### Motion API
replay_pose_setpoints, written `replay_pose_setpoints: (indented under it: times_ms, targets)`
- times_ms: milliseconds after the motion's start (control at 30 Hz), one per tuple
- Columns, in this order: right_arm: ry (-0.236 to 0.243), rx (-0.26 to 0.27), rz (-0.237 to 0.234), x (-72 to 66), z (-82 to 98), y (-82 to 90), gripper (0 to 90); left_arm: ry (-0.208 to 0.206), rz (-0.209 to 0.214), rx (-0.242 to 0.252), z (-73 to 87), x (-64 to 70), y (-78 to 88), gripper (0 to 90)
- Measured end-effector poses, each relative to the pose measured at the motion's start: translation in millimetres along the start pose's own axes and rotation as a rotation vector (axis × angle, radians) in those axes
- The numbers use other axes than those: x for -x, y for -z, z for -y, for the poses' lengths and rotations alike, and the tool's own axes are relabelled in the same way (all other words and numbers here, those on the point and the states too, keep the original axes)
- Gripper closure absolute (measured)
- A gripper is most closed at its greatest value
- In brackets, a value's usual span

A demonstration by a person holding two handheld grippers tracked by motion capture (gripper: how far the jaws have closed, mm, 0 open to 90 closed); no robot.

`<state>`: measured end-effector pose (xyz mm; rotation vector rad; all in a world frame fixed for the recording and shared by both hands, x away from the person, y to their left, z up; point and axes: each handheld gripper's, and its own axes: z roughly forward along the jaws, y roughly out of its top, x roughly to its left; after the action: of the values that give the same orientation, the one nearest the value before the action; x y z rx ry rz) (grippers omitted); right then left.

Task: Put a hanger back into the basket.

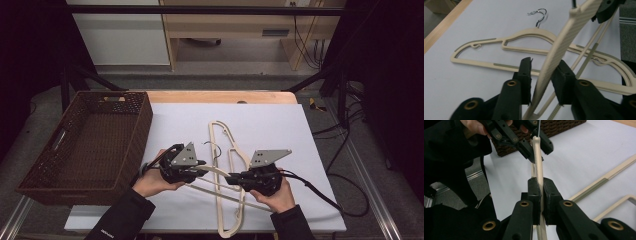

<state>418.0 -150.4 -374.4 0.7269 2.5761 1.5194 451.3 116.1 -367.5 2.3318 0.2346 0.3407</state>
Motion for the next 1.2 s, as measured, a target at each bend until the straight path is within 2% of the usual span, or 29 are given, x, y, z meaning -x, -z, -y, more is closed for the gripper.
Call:
replay_pose_setpoints:
  times_ms: [100,133,167,200,267,333,500,567,600,633,667,733,800,833,900,933,967,1000,1033,1067,1100,1200]
  targets:
    - [0.002,-0.004,0.005,0.2,0.2,-0.8,84.9,-0.002,0.001,-0.007,0.8,1.4,1.3,73.7]
    - [0.013,0.011,0.016,-0.4,0.8,-1.1,83.6,0.015,0.005,-0.01,1.6,3.8,3.7,74.7]
    - [0.013,0.011,0.016,-0.4,0.8,-1.1,83.6,0.015,0.005,-0.01,1.6,3.8,3.7,75.8]
    - [0.019,0.021,0.036,-0.9,0.6,-0.4,79.8,0.019,0.012,-0.015,2.2,4.7,5.4,76.9]
    - [0.016,0.027,0.039,-0.9,0.6,0.1,76.2,0.038,0.012,-0.017,4.0,7.8,9.3,77.5]
    - [0.013,0.063,0.075,-1.7,0.1,2.8,67.3,0.071,0.029,0.005,6.5,11.9,16.7,80.3]
    - [0.021,0.087,0.096,-1.8,0.0,3.2,63.2,0.103,0.06,0.025,7.6,22.1,20.6,84.0]
    - [0.022,0.093,0.105,-2.1,0.1,3.9,59.0,0.136,0.073,0.053,8.1,27.4,21.1,85.5]
    - [0.029,0.11,0.125,-3.0,0.7,6.3,53.1,0.143,0.067,0.055,8.4,28.4,21.9,86.1]
    - [0.029,0.11,0.125,-3.0,0.7,6.3,53.1,0.157,0.056,0.057,8.5,28.6,22.5,86.1]
    - [0.025,0.127,0.137,-3.4,1.4,10.3,49.3,0.161,0.042,0.052,9.0,27.6,24.1,86.1]
    - [0.023,0.139,0.148,-3.5,2.2,12.6,47.5,0.2,0.024,0.072,11.7,26.3,26.0,86.2]
    - [0.009,0.169,0.183,-1.7,6.8,18.6,38.9,0.234,0.008,0.088,15.7,24.1,30.1,86.2]
    - [0.009,0.169,0.183,-1.7,6.8,18.6,38.9,0.234,0.008,0.088,15.7,24.1,30.1,86.2]
    - [-0.007,0.176,0.213,1.0,13.1,21.9,32.3,0.246,-0.007,0.09,16.4,24.1,33.2,86.2]
    - [-0.031,0.179,0.244,5.1,21.1,25.8,26.0,0.246,-0.017,0.09,16.3,24.1,34.7,86.2]
    - [-0.031,0.179,0.244,5.1,21.1,25.8,26.0,0.249,-0.023,0.093,16.1,24.0,35.9,86.2]
    - [-0.073,0.183,0.27,9.9,29.1,30.8,21.1,0.25,-0.034,0.091,15.8,24.1,37.3,86.2]
    - [-0.073,0.183,0.27,9.9,29.1,30.8,21.1,0.254,-0.039,0.095,15.7,24.0,38.6,86.2]
    - [-0.103,0.191,0.304,14.8,35.9,36.1,17.6,0.258,-0.043,0.099,15.6,23.9,40.1,86.2]
    - [-0.103,0.191,0.304,14.8,35.9,36.1,17.6,0.26,-0.052,0.101,15.4,23.6,42.1,86.2]
    - [-0.135,0.19,0.358,20.5,42.6,43.9,14.1,0.266,-0.071,0.119,14.1,21.7,50.4,86.2]
